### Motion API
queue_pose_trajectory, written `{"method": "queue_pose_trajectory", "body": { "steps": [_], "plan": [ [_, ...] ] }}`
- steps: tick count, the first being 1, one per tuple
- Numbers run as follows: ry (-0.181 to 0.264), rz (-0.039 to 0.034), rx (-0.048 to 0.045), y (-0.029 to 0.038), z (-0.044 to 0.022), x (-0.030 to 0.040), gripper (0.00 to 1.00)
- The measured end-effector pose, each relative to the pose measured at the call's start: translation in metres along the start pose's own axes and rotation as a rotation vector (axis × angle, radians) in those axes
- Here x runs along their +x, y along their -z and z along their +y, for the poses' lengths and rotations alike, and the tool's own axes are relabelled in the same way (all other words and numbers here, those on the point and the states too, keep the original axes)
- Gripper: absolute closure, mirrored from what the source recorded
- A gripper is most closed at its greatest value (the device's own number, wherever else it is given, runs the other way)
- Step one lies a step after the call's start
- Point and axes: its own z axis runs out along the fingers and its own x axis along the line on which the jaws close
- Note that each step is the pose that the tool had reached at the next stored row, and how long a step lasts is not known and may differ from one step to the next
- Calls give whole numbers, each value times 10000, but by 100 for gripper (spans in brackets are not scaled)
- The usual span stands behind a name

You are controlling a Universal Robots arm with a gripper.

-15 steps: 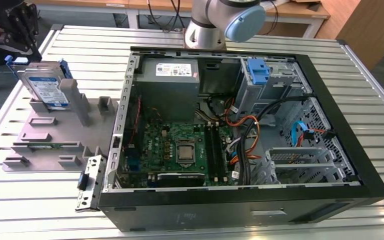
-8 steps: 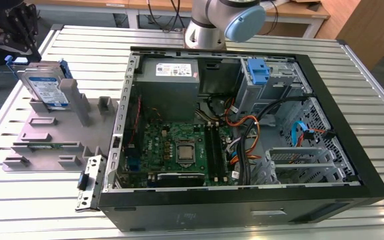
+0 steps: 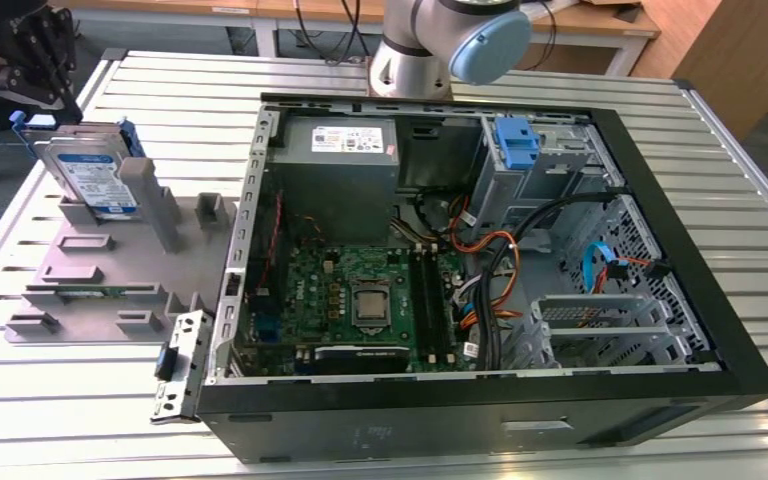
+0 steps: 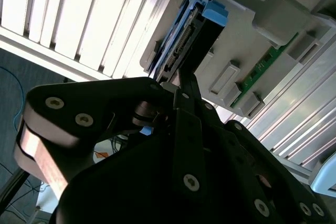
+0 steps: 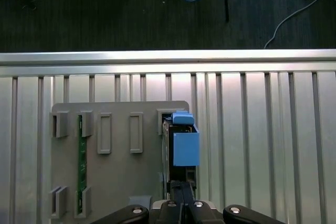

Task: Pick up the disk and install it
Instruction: 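Pick up the disk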

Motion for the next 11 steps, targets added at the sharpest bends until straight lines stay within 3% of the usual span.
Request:
{"method": "queue_pose_trajectory", "body": {
  "steps": [6,11],
  "plan": [
    [0,0,0,-1,0,0,89],
    [0,0,0,-1,0,0,65]
  ]
}}
